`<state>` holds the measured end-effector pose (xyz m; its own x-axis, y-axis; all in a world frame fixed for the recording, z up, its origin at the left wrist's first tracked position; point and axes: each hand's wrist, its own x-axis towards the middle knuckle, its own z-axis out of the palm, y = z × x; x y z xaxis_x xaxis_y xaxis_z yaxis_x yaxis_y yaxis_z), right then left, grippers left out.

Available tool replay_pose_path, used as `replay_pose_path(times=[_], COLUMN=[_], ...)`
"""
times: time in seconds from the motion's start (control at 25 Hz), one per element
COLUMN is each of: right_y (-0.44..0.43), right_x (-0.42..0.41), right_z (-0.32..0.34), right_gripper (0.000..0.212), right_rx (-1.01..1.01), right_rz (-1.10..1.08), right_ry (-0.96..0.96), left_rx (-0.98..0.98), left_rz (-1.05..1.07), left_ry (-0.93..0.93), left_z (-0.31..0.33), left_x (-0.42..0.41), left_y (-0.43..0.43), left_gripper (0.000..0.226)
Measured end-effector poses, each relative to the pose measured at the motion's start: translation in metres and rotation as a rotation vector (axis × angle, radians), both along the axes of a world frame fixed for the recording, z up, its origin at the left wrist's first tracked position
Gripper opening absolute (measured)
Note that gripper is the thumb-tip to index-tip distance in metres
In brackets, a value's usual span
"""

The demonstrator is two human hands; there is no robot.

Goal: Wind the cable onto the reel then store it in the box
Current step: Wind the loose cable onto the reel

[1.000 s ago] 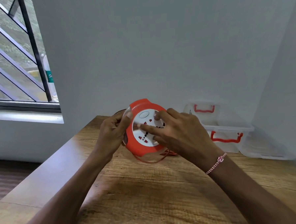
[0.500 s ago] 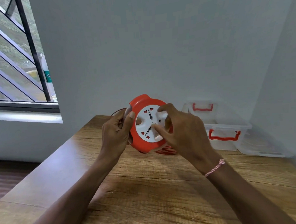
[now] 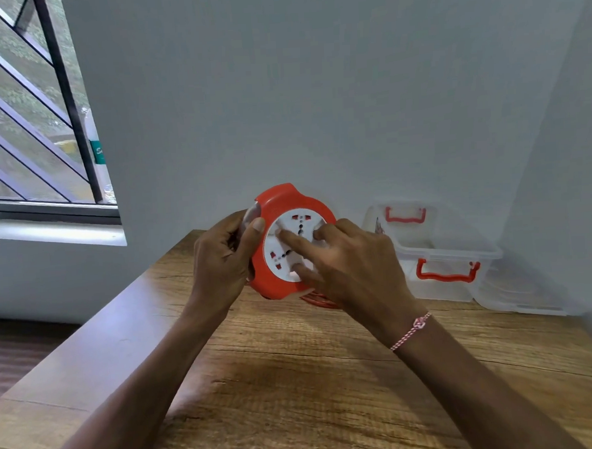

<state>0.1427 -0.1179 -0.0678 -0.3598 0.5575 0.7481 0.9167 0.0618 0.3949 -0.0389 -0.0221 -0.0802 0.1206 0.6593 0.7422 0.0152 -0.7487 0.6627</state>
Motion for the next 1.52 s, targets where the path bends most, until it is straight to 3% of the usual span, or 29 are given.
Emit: replay_pose_path(times=[0.12, 0.24, 0.32, 0.4, 0.52, 0.56, 0.64, 0.72, 0.8, 0.88, 1.04, 1.12, 1.24, 1.32, 1.4, 1.52], right_y=[0.010, 0.030, 0.036, 0.030, 0.016, 0.015, 0.018, 0.026, 0.034, 0.041, 0.042, 0.034, 0.018, 0.015, 0.016, 0.018], right_x=[-0.016, -0.033, -0.034, -0.028, -0.010, -0.005, 0.005, 0.010, 0.011, 0.009, 0.029, 0.047, 0.053, 0.049, 0.044, 0.039], right_z=[0.006, 0.019, 0.028, 0.035, 0.038, 0.035, 0.024, 0.006, -0.018, -0.037, -0.029, -0.019, -0.013, -0.012, -0.010, -0.006], right_gripper=[0.068, 0.070, 0.064, 0.046, 0.023, 0.017, 0.006, 0.017, 0.022, 0.013, 0.008, 0.007, 0.009, 0.021, 0.027, 0.026], right_rx=[0.032, -0.130, -0.203, -0.203, -0.064, -0.011, -0.008, -0.314, -0.682, -0.747, -0.707, -0.820, -1.023, -0.819, -0.463, -0.153], right_rz=[0.013, -0.001, 0.055, 0.158, 0.280, 0.312, 0.352, 0.294, 0.190, 0.176, 0.166, 0.180, 0.327, 0.435, 0.473, 0.412], right_ry=[0.342, 0.835, 1.016, 0.972, 0.667, 0.649, 0.789, 0.925, 0.726, 0.515, 0.433, 0.510, 0.781, 0.854, 0.794, 0.452], left_rx=[0.000, -0.044, -0.082, -0.140, -0.212, -0.212, -0.199, -0.192, -0.193, -0.199, -0.230, -0.248, -0.255, -0.267, -0.268, -0.258], left_rz=[0.011, 0.031, 0.043, 0.041, 0.022, 0.021, 0.033, 0.046, 0.055, 0.059, 0.065, 0.075, 0.055, 0.036, 0.009, -0.038], left_ry=[-0.010, -0.053, -0.072, -0.086, -0.143, -0.167, -0.210, -0.236, -0.239, -0.234, -0.221, -0.202, -0.149, -0.106, -0.056, 0.010], left_z=[0.000, -0.001, -0.003, -0.003, 0.001, 0.003, 0.006, 0.006, 0.004, 0.002, -0.006, -0.009, -0.015, -0.019, -0.022, -0.023], left_x=[0.001, -0.001, -0.004, -0.007, -0.012, -0.014, -0.019, -0.020, -0.019, -0.017, -0.018, -0.018, -0.015, -0.013, -0.012, -0.010], left_y=[0.001, 0.005, 0.009, 0.013, 0.016, 0.016, 0.017, 0.018, 0.019, 0.020, 0.025, 0.028, 0.029, 0.030, 0.031, 0.029], left_gripper=[0.029, 0.026, 0.024, 0.032, 0.040, 0.041, 0.038, 0.031, 0.028, 0.028, 0.027, 0.028, 0.027, 0.027, 0.031, 0.038])
